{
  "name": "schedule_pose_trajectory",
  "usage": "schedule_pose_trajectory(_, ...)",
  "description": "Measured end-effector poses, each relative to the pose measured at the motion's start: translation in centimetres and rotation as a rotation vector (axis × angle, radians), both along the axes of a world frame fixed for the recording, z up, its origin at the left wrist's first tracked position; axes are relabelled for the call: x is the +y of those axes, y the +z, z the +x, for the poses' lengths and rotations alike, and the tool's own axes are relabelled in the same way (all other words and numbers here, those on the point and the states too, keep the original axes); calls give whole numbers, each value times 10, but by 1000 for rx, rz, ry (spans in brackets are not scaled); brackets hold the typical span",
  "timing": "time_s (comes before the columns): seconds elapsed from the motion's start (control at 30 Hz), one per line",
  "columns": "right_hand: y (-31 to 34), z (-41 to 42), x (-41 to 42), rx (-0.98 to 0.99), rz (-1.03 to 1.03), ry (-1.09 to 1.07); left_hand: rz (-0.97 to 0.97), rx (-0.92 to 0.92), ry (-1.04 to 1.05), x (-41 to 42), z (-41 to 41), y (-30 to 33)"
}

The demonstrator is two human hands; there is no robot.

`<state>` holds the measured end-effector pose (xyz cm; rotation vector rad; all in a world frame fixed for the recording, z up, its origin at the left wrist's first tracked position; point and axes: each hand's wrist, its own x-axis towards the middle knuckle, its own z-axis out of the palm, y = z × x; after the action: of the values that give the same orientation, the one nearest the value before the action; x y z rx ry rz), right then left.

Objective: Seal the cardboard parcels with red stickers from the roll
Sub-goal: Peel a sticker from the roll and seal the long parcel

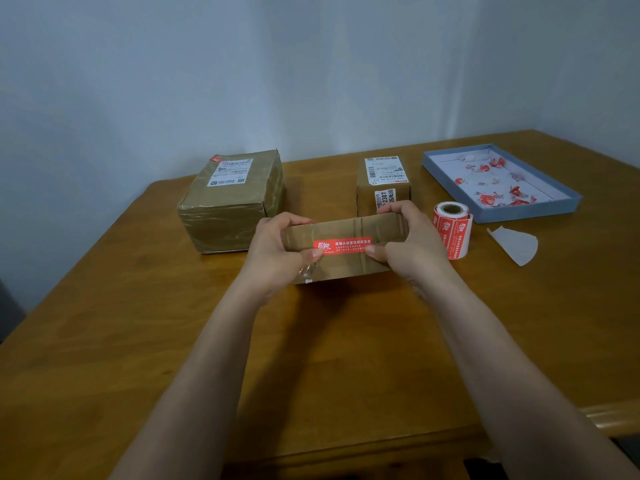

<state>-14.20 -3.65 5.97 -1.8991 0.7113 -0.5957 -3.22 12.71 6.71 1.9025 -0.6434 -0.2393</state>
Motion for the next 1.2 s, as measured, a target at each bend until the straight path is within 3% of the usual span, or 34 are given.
schedule_pose_trajectory(0.37,8,-9,-7,39,-86,131,-19,225,-76,8,4,11)
schedule_pose_trajectory(0.6,3,1,-1,61,-221,-25,-19,-22,60,-3,-4,8)
schedule_pose_trajectory(0.87,3,5,1,176,-249,65,12,117,-35,1,-3,15)
schedule_pose_trajectory(1.03,2,6,9,229,-351,2,90,-48,44,-2,-2,6)
schedule_pose_trajectory(1.2,5,6,5,230,-346,27,88,-39,35,-1,1,6)
